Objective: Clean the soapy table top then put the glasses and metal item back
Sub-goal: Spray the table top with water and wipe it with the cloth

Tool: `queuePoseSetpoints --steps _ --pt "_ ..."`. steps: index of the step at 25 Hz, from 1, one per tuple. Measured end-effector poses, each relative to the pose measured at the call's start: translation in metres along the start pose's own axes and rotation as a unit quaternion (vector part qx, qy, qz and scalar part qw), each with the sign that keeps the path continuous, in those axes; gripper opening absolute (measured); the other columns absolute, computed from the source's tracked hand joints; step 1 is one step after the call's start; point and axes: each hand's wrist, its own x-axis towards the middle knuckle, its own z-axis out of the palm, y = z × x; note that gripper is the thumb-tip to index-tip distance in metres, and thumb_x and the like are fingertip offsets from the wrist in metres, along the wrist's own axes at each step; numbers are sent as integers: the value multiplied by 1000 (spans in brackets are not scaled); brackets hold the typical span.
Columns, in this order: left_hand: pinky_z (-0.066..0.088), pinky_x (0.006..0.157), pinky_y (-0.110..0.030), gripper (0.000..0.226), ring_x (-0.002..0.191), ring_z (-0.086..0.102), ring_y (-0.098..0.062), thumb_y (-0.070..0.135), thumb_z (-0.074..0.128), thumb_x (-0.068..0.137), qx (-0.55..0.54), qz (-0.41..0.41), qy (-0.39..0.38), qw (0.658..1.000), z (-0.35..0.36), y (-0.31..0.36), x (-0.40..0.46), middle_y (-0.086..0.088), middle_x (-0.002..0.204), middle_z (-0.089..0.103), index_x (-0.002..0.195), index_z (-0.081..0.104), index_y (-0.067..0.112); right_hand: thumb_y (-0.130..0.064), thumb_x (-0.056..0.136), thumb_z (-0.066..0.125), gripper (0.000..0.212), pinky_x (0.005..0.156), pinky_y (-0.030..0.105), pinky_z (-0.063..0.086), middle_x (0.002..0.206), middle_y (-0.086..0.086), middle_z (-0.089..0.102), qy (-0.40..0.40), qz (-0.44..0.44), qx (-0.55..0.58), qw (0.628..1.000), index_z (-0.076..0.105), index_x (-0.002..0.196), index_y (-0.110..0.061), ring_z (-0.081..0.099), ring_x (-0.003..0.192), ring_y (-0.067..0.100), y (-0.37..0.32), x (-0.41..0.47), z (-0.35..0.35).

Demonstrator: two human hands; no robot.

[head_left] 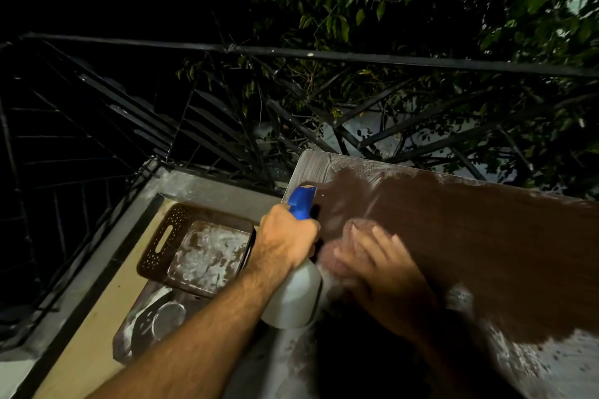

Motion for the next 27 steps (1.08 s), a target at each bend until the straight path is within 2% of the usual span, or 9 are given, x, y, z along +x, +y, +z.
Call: queuePoseSetpoints --steps 3,7,9,11,13,15,19,23,27 --pt "43 49 -25 28 48 64 -11 32 58 53 -14 -3 -3 1000 -6 -10 3 8 47 68 69 69 12 -65 95 19 59 121 52 6 164 2 20 -11 117 -20 993 28 151 -46 9 151 29 30 64 -15" --pt "41 47 -24 27 47 63 -2 32 56 56 -26 2 -5 1000 -15 -19 7 8 49 70 69 71 13 -64 97 27 59 121 51 -2 166 2 9 -13 219 9 976 24 153 -45 -1 151 31 44 122 -20" --pt "49 51 -26 28 49 66 -10 32 56 57 -36 -4 -1 999 -20 -22 11 2 50 70 68 71 11 -65 96 24 60 121 51 -3 166 3 8 -18 176 -16 984 22 153 -45 -1 151 30 23 122 -14" --pt "48 50 -27 24 53 66 -16 31 61 59 -32 -7 6 999 -25 -23 17 -1 50 69 69 70 11 -64 96 24 58 121 52 -1 165 5 14 -23 66 -37 997 29 150 -44 5 151 32 -11 102 -1" --pt "39 47 -25 14 52 61 -16 25 67 64 -26 -1 18 1000 -29 -25 21 1 52 64 70 67 13 -59 93 36 50 119 56 10 159 9 32 -22 -34 -26 999 44 139 -40 22 148 37 -45 73 13" --pt "36 46 -25 11 51 58 -16 23 68 66 -20 4 20 1000 -32 -27 24 3 53 61 71 66 14 -53 87 50 47 118 56 18 155 8 38 -12 -70 16 997 49 132 -37 29 145 36 -65 51 22" --pt "37 46 -24 13 52 59 -16 24 65 61 -9 -7 7 1000 -33 -34 25 2 53 62 69 67 14 -58 92 40 50 116 55 25 152 9 43 -8 -43 -7 999 54 135 -37 34 143 35 -54 77 12" --pt "38 47 -24 24 53 61 -21 28 59 50 -15 -21 -7 1000 -35 -38 23 -1 52 63 66 67 11 -63 99 21 58 121 52 -2 166 3 8 -43 94 -11 995 17 154 -45 -3 152 30 -13 165 -11" --pt "40 49 -25 10 52 60 -15 25 63 60 -22 -28 -9 999 -43 -41 28 3 43 61 64 64 16 -63 99 20 59 121 53 -3 166 5 4 -60 131 -6 990 17 154 -43 -6 151 32 -4 205 -13"
